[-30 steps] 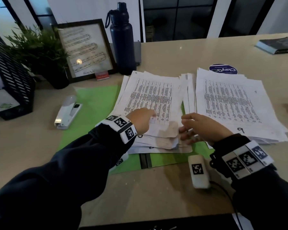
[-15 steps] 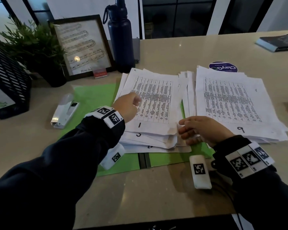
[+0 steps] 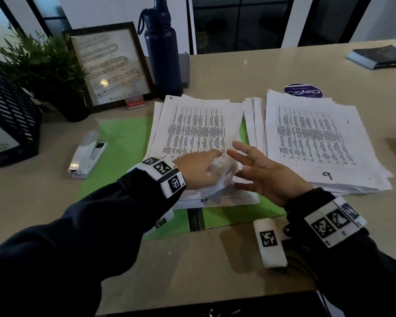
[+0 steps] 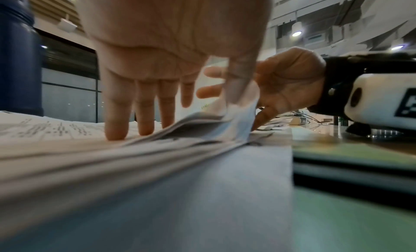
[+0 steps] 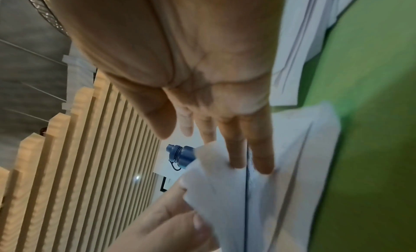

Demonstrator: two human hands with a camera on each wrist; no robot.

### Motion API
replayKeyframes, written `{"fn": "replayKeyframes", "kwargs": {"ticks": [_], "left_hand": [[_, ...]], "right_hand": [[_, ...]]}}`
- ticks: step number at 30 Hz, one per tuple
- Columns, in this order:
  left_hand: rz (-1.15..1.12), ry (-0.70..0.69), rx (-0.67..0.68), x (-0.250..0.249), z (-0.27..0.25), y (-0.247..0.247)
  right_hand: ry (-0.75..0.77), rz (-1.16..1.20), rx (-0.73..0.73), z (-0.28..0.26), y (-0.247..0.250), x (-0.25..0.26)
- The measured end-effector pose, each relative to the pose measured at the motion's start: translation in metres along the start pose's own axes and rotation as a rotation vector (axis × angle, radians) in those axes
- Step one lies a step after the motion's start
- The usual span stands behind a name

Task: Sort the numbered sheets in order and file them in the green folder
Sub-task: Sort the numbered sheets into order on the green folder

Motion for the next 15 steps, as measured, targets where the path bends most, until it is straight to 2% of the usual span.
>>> {"fn": "replayKeyframes", "kwargs": {"ticks": [2,4,5,6,8,10,11,13,15], "left_hand": [[-0.098,-0.073,0.095,-0.003,-0.005,-0.004],[0.011,-0.05,0.069,-0.001,-0.002,-0.008],[0.039,-0.016,0.014,0.001,0.001,-0.007],[0.036,0.032,-0.097,0.002,0.003,-0.003],[-0.039,0.117,-0.34,-0.002,0.001,0.01],[-0.104,0.136,-0.496,-0.001,-0.002,0.017],[-0.11,0.119,-0.533,-0.002,-0.005,0.018],[-0.084,0.058,-0.522,-0.005,-0.009,0.019],[0.002,0.007,-0.435,-0.006,-0.007,0.016]], "right_hand": [[0.032,0.114,0.033,0.002,-0.002,-0.001],[0.049,0.211,0.046,0.003,-0.002,0.001],[0.054,0.226,0.035,0.004,-0.002,0.001],[0.051,0.193,0.001,0.005,-0.001,0.0],[0.019,-0.003,-0.124,0.005,-0.001,0.002],[-0.033,-0.201,-0.286,0.005,0.002,0.005],[-0.054,-0.226,-0.352,0.005,0.003,0.006],[-0.107,-0.207,-0.428,0.004,0.007,0.008],[-0.164,-0.166,-0.449,0.001,0.009,0.009]]}}
Point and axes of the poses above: each hand's wrist, its own z-axis towards the middle knuckle, its own y-axis out of the back of the hand, x = y × z, the point moved 1 cm from there along z, towards the middle knuckle, and after that the axes turned 2 degrees about y, right-handed, at the moved point
